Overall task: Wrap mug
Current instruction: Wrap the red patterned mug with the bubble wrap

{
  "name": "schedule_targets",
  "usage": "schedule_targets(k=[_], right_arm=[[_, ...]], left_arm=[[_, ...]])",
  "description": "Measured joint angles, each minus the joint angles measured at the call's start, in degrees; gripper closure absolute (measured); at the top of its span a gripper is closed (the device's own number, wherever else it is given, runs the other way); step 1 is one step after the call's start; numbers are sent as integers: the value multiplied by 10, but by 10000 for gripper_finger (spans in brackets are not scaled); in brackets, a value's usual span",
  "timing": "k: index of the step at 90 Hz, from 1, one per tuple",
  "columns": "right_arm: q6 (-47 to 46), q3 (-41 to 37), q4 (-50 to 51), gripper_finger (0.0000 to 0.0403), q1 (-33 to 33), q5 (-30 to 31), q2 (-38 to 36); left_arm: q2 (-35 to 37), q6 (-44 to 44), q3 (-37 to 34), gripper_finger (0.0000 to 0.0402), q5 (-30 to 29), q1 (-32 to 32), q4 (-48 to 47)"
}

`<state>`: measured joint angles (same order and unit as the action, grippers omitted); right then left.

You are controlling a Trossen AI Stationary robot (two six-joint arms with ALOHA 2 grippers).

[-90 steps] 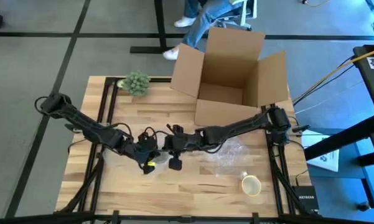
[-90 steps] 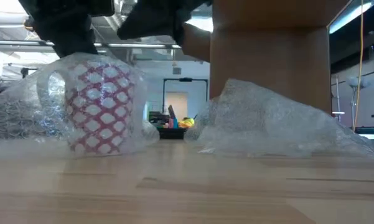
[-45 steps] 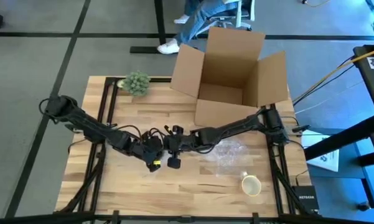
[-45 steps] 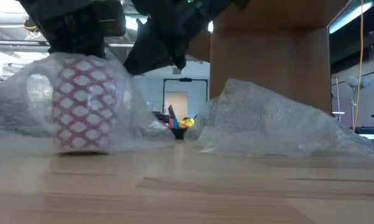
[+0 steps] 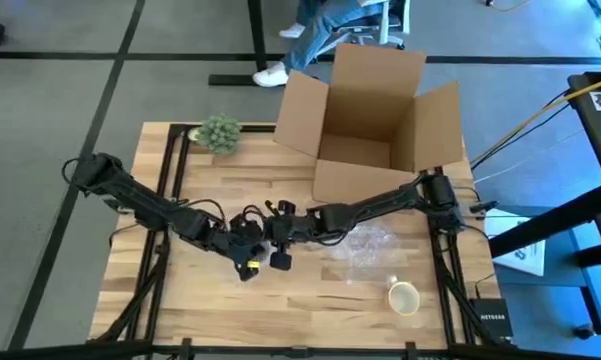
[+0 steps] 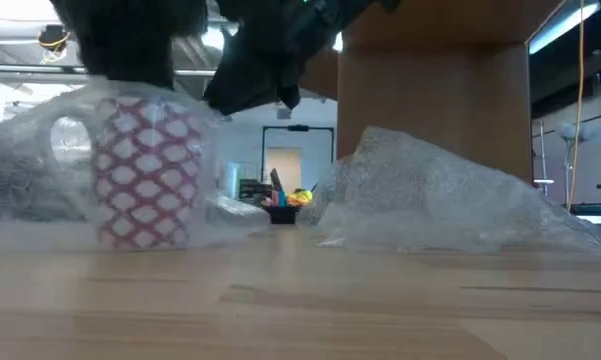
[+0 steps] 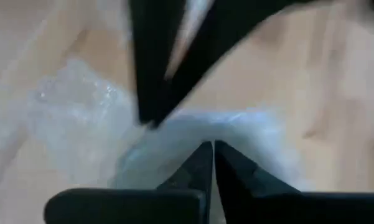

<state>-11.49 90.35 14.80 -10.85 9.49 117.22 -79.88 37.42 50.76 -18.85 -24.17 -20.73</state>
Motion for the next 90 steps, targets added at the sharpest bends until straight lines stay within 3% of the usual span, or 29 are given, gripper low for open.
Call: schedule_targets(k=[16,39,53,60,74,90], right_arm=[[0,0,19,402,0,0,-13],[-4,0,124,402,-7,4,-48],[-20,0,170,402,-12,15,-67],[-29,0,189,402,-17,21,-67],[-52,0,226,402,-27,34,-59],[-92,-33,217,402,-53,72,-58]], left_arm=[[40,-19,15,401,0,-3,-18],[126,26,34,401,-7,6,-214],[167,48,33,401,-28,34,-290],[173,12,33,401,-33,50,-296],[173,9,33,401,-101,74,-305],[166,44,30,385,-92,158,-407]])
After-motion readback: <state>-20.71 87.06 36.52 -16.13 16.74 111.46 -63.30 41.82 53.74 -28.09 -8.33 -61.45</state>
